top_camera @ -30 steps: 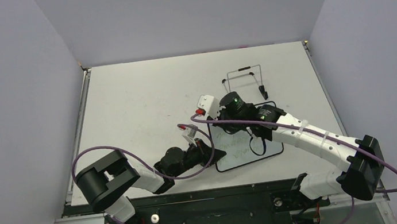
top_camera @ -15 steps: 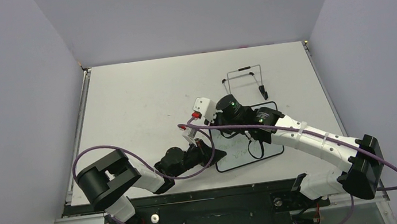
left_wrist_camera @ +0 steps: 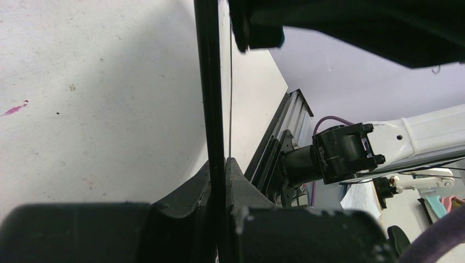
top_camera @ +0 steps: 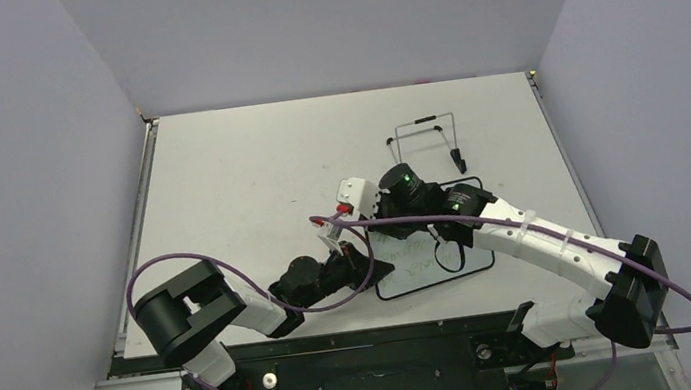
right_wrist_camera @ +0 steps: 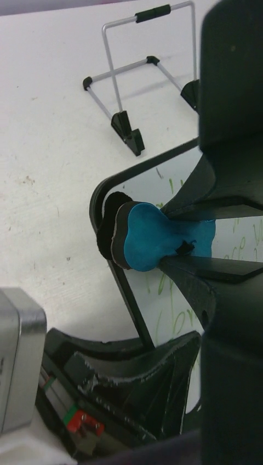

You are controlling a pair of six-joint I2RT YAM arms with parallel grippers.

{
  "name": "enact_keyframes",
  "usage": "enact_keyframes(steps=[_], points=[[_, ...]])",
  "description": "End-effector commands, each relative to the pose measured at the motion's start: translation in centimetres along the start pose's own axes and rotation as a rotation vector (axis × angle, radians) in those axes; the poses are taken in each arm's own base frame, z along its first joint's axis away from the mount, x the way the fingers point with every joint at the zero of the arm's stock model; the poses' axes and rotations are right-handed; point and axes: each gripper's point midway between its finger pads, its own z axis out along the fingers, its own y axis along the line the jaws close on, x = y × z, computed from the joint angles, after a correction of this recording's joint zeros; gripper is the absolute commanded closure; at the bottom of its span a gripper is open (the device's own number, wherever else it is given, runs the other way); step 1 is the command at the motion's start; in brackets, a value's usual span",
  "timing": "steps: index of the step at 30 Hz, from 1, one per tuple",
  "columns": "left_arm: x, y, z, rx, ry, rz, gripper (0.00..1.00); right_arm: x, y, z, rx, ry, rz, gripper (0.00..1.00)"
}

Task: Erase the whiteboard
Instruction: Erase the whiteboard at the center of the board.

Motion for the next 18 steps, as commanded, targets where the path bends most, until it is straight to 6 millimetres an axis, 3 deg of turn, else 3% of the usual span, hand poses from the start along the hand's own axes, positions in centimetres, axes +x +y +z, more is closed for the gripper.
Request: enact_keyframes(steps=[1,5,7,10,15,18], points=[[-1.4,-2.3,0.2,0.095,-0.047,0.030,1.00,-1.8,0.3,-0.6,-0.026,-0.064,0.018,1.00],[-1.5,-2.4,0.2,0.098,-0.048,0.030,1.00,-2.2,-2.9,-1.0,0.101,-0.080,0.105,1.00],[-1.4,-2.4,0.2,0.099,-0.044,0.030,1.00,-2.1,-3.3,-1.2,0.119,-0.080,0.110,1.00],[-1.4,-2.4,0.3,0.098,-0.043,0.029,1.00,-1.4,-2.3,-1.0,0.069,-0.068,0.068,1.00],[-1.4,-2.4,0.2,0.100,-0.042,0.029,1.00,-0.7,1.6,-1.4,-0.136,-0.065,-0.060,1.00],[-1.4,-2.5,0.2,0.099,-0.044,0.030,1.00,-0.7,1.6,-1.5,-0.134,-0.066,-0.073,1.00]])
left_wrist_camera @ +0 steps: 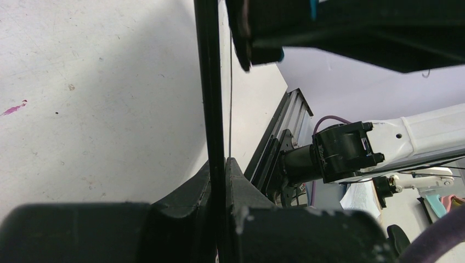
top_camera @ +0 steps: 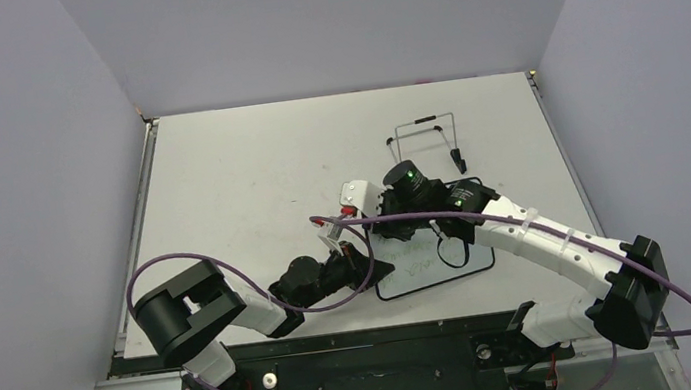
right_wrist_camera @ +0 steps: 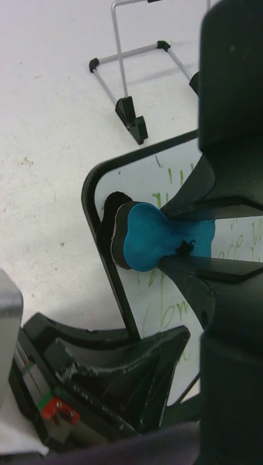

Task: Erase the whiteboard
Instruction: Erase the whiteboard at the center of the board.

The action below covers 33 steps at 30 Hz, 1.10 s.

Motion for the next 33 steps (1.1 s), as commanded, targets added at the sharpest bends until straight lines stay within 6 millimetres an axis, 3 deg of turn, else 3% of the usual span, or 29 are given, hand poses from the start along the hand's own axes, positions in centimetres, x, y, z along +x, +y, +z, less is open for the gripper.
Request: enact_keyframes(steps=[1,7,16,21,33], points=[[-1.5,-2.5,0.2,0.097,-0.047,0.030,1.00,-1.3,0.3,-1.4,-0.026,-0.059,-0.058,1.00],[-1.5,-2.5,0.2,0.098,-0.045,0.032,1.00,-0.8,-2.1,-1.5,0.085,-0.071,0.039,1.00],[-1.5,-2.7,0.3,0.106,-0.041,0.034,1.00,-1.4,-3.2,-2.3,0.100,-0.095,0.059,1.00],[-1.5,-2.9,0.5,0.111,-0.038,0.035,1.00,-1.7,-2.7,-2.2,0.084,-0.095,0.046,1.00],[-1.5,-2.9,0.8,0.110,-0.031,0.023,1.00,-2.6,-4.2,-2.5,0.201,-0.088,0.060,1.00]])
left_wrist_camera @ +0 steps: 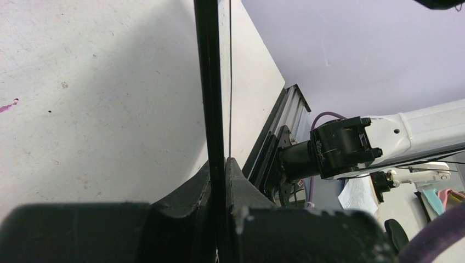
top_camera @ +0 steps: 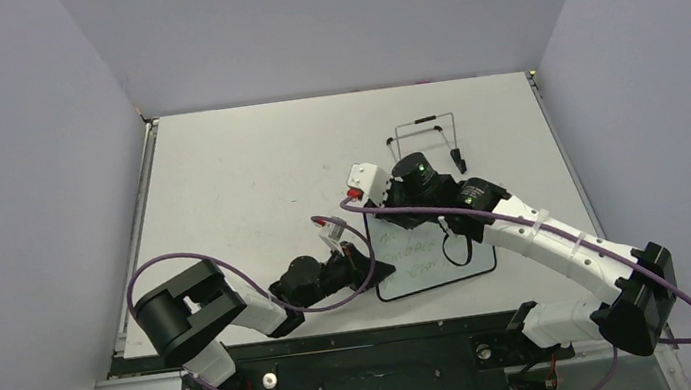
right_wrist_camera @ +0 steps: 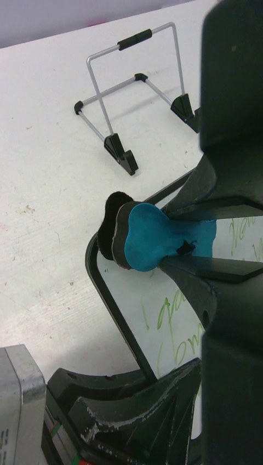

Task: Erase the whiteboard
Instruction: Erase the whiteboard at the center of the board.

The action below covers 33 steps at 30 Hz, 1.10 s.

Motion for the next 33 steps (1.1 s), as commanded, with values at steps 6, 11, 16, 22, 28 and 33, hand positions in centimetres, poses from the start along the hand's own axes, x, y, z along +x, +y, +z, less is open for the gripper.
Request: enact_keyframes(steps=[6,11,16,22,28,33], points=[[-1.6,-2.8,1.1,0.104,-0.039,0.016,1.00,-2.4,0.3,0.3,0.074,-0.012,-0.064,1.00],[-1.8,-2.8,0.9,0.098,-0.042,0.022,1.00,-2.0,-0.7,0.8,0.150,0.043,-0.078,1.00],[-1.7,-2.8,0.9,0.097,-0.037,0.023,1.00,-1.4,-2.7,0.6,0.274,0.088,-0.070,1.00],[-1.7,-2.8,0.7,0.100,-0.039,0.023,1.00,-1.1,-2.1,0.9,0.239,0.095,-0.082,1.00],[-1.7,-2.8,0.8,0.100,-0.039,0.024,1.00,-1.8,1.0,0.9,0.108,0.055,-0.141,1.00],[-1.6,-2.8,0.9,0.101,-0.036,0.022,1.00,-2.1,-0.3,0.9,0.190,0.055,-0.112,1.00]])
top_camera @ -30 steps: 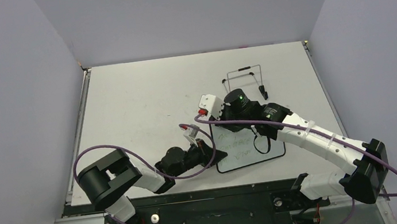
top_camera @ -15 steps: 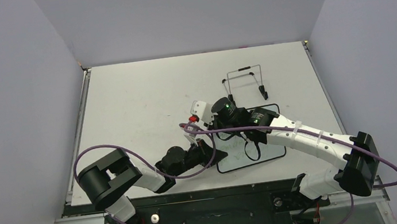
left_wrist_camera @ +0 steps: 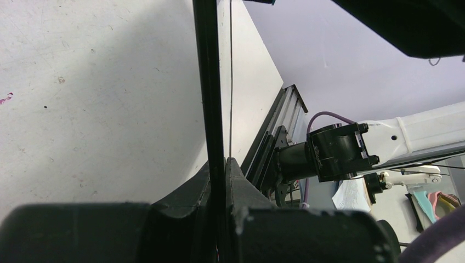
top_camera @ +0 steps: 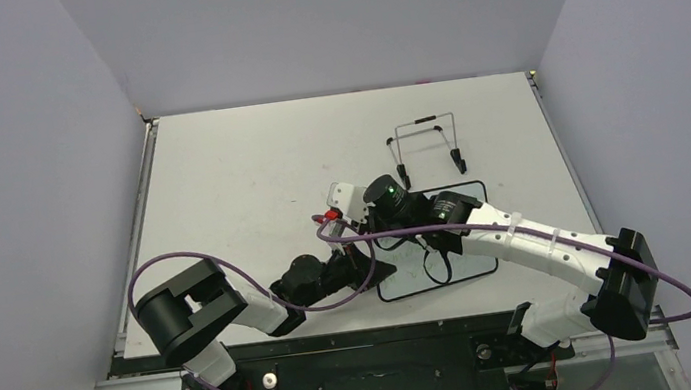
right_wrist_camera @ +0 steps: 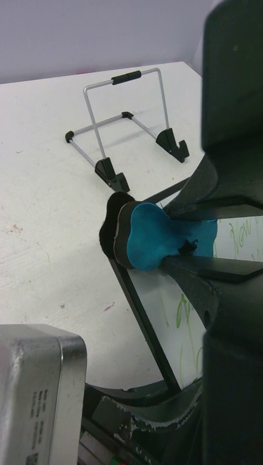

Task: Erase the whiteboard
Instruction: Erase the whiteboard at the center of the board.

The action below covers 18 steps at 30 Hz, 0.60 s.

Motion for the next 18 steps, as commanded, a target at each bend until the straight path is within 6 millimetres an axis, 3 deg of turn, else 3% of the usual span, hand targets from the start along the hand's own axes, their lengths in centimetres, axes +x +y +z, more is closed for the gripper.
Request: enact_keyframes(steps=[1,8,18], points=[[-1.7,-3.0,0.7,0.109,-0.044,0.054,1.00,-1.6,-1.2,-0.5,0.055,-0.049,0.024,1.00],[-1.7,-3.0,0.6,0.108,-0.042,0.057,1.00,-0.2,-3.7,-0.5,0.164,0.004,0.049,1.00],[-1.8,-3.3,0.5,0.115,-0.042,0.061,1.00,1.1,3.1,-1.1,-0.150,-0.049,-0.141,1.00]])
